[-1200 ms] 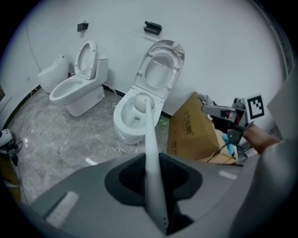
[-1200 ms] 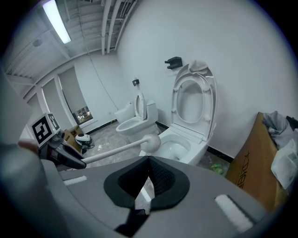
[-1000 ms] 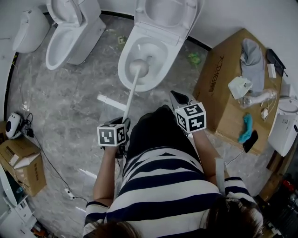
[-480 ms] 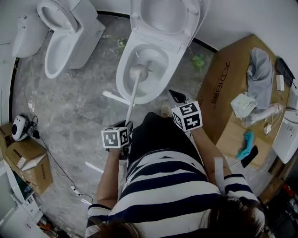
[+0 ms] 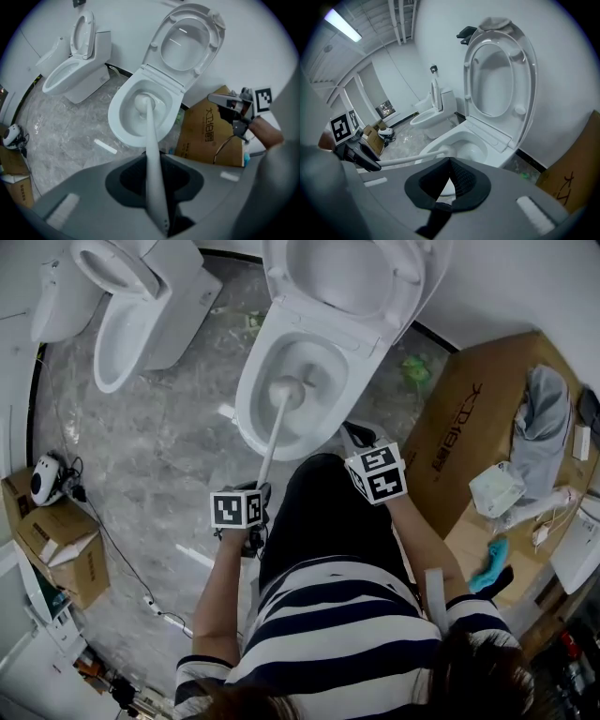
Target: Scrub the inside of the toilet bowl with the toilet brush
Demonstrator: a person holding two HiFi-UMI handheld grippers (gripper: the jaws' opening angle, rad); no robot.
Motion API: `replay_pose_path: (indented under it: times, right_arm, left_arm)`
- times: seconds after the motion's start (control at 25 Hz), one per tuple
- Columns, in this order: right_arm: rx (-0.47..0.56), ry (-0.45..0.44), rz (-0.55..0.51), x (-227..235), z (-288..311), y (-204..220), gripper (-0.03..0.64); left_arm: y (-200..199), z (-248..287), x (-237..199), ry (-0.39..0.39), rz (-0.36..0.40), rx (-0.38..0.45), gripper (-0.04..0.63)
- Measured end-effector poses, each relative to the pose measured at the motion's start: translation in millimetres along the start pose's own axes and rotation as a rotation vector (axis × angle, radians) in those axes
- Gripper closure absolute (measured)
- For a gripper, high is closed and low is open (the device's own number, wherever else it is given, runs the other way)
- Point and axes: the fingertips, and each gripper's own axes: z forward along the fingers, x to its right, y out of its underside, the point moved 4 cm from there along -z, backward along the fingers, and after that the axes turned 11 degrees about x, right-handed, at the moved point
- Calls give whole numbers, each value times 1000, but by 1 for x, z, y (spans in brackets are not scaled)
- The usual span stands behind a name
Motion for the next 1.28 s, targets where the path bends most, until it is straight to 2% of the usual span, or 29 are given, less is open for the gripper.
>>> replay_pose_path:
  times: [0.32,0.44,0.56,1.28]
  right_arm:
    - [-49,-6,-2,26,30,7,621]
    - [-69,9,11,32,41,13,621]
    - [-87,16,35,31,54,19,621]
    - [-166,26,76,16,120,29,621]
  left_arm:
    - [-19,34,-4,-15,11,-75,595]
    - [-27,47,-10,-17,39,-95,595]
    - [-33,58,-21,-32,73,-114,595]
    - [-60,103,-72,-37,120,-195,595]
